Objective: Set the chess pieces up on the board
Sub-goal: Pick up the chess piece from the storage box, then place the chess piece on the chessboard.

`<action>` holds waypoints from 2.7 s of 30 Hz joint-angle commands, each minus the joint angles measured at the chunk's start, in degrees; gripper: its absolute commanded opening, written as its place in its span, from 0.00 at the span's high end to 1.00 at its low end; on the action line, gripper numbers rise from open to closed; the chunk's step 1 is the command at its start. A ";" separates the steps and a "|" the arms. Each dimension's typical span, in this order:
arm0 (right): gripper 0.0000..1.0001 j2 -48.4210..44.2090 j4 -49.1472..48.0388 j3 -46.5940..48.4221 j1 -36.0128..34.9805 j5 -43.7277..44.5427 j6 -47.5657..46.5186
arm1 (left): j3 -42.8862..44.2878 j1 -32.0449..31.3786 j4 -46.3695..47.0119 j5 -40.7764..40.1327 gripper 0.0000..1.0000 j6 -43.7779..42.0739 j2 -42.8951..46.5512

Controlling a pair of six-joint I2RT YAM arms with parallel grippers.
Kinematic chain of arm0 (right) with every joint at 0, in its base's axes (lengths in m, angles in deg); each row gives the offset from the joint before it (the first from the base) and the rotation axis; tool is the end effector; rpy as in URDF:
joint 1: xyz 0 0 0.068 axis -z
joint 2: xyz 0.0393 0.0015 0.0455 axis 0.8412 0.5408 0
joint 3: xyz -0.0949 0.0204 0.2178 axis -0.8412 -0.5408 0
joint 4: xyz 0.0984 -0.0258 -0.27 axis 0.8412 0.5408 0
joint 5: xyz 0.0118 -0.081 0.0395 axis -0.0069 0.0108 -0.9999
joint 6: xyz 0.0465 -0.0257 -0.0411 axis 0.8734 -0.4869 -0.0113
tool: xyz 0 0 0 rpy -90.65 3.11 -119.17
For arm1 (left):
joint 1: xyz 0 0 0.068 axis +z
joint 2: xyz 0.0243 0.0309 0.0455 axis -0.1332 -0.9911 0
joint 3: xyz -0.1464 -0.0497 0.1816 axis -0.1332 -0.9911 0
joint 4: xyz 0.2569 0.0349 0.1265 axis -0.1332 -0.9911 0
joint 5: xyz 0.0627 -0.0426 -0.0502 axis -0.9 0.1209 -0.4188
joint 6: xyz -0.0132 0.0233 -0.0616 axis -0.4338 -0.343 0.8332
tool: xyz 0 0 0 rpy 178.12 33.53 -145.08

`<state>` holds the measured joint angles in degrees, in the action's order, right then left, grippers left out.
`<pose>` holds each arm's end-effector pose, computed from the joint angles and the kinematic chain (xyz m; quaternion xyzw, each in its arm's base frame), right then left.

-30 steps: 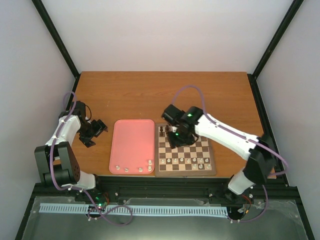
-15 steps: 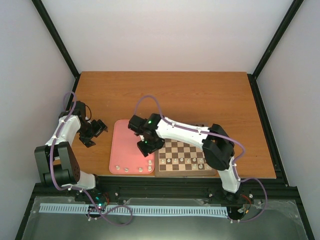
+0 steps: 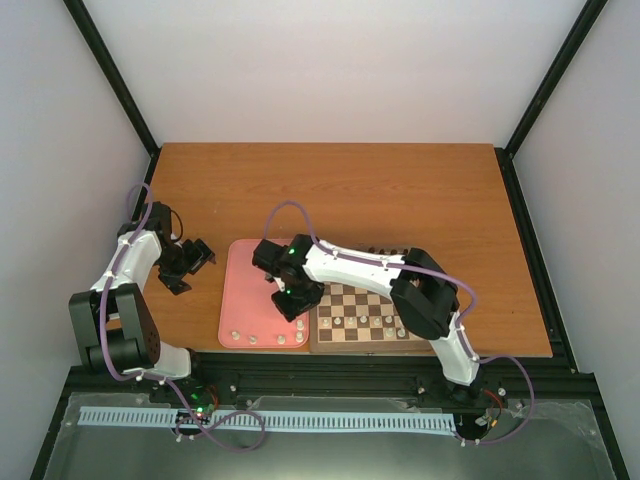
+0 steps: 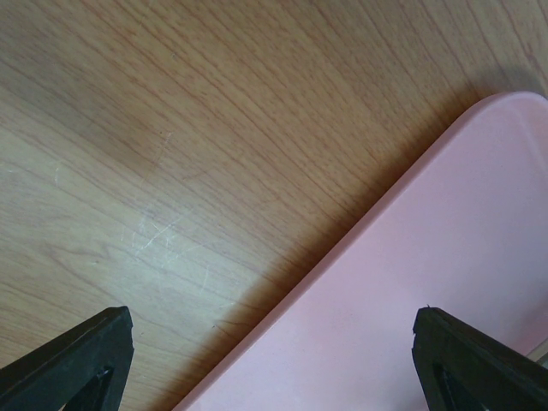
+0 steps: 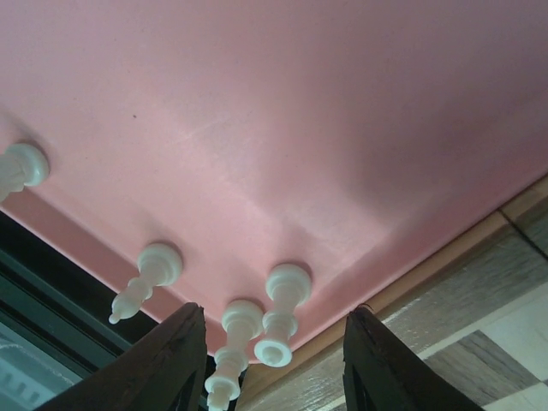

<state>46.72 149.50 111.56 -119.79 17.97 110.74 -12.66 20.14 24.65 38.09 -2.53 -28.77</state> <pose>0.1845 0.3752 0.1393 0.3358 -0.9369 -0.0920 0.0310 0.2711 0.0462 0.1442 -0.3934 0.9079 -0.1384 0.0424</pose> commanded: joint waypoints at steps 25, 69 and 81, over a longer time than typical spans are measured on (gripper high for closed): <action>0.67 2.73 1.07 -2.50 -1.50 -2.88 -2.04 | 0.16 -0.10 0.53 -0.06 0.00 0.38 0.02; 0.95 -27.14 7.99 -15.45 1.49 6.72 11.06 | 0.01 -0.19 0.74 1.07 0.00 0.73 1.02; 0.95 -33.51 0.68 -32.91 1.98 3.70 15.16 | 0.10 -0.27 0.82 0.60 0.00 0.64 0.87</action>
<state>14.55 153.48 81.15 -118.04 22.67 123.88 -12.94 20.08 24.80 38.48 -2.53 -28.70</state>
